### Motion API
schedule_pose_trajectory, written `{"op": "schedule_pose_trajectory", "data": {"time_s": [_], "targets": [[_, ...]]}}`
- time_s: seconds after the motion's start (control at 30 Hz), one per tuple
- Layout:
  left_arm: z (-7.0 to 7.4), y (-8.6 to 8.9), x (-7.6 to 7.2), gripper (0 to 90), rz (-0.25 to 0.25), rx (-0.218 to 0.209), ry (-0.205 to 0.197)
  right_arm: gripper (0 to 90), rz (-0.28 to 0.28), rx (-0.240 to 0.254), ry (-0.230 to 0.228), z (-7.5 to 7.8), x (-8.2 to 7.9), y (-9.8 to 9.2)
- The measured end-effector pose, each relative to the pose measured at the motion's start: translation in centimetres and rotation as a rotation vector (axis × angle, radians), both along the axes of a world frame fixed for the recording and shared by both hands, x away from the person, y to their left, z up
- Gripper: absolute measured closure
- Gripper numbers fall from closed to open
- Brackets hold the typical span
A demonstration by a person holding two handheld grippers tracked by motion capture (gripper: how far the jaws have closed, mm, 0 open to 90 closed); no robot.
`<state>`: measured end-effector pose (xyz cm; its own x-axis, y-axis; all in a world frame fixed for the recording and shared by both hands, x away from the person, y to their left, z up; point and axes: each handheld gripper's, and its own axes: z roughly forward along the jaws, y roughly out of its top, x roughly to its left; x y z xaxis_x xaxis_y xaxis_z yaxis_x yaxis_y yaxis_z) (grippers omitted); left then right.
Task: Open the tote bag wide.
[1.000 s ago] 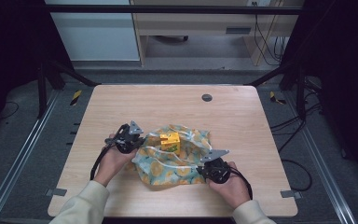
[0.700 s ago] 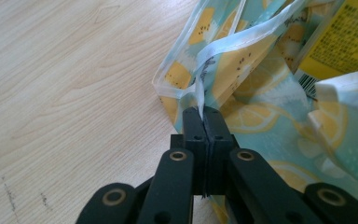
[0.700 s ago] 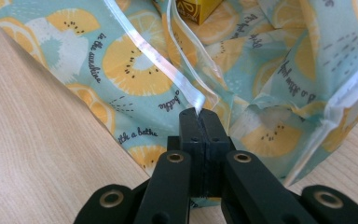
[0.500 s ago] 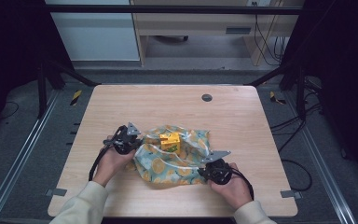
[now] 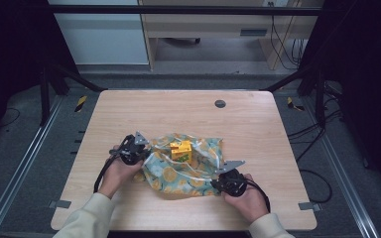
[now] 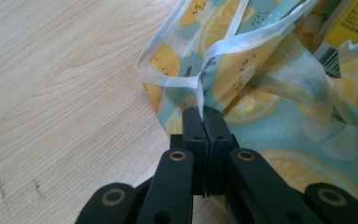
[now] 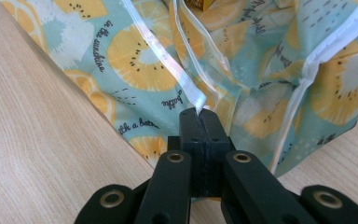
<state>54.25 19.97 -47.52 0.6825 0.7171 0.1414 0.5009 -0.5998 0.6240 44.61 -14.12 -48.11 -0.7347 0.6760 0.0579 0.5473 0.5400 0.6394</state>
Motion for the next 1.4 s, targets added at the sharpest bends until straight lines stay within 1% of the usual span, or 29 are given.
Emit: {"op": "schedule_pose_trajectory", "data": {"time_s": [0.27, 0.43, 0.63, 0.9, 1.0, 1.2, 1.3, 1.4], "targets": [[-0.37, 0.14, -0.06, 89.6, -0.003, 0.008, 0.012, 90.0, 0.0, -0.003, 0.015, -0.11, -0.05, -0.06], [-0.45, 0.21, -0.02, 89.6, -0.005, 0.014, 0.015, 90.0, 0.01, -0.007, 0.019, -0.17, -0.07, 0.0], [-0.6, 0.3, -0.04, 89.5, -0.006, 0.013, 0.022, 90.0, 0.012, -0.01, 0.031, -0.27, -0.06, -0.06], [-0.78, 0.54, 0.0, 89.4, -0.001, 0.007, 0.021, 90.0, 0.014, -0.013, 0.041, -0.39, -0.05, 0.02], [-0.77, 0.6, -0.01, 89.4, 0.001, 0.011, 0.02, 90.0, 0.015, -0.017, 0.041, -0.44, 0.01, -0.01], [-0.7, 0.68, -0.05, 88.9, 0.0, 0.006, 0.023, 90.0, 0.009, -0.012, 0.049, -0.52, 0.07, -0.11], [-0.56, 0.69, -0.17, 87.3, 0.0, 0.0, 0.018, 88.6, 0.0, 0.002, 0.032, -0.52, 0.09, -0.19], [-0.13, 0.73, -0.44, 82.4, -0.002, -0.012, -0.003, 85.1, -0.006, 0.025, 0.01, -0.29, 0.15, -0.35]]}}
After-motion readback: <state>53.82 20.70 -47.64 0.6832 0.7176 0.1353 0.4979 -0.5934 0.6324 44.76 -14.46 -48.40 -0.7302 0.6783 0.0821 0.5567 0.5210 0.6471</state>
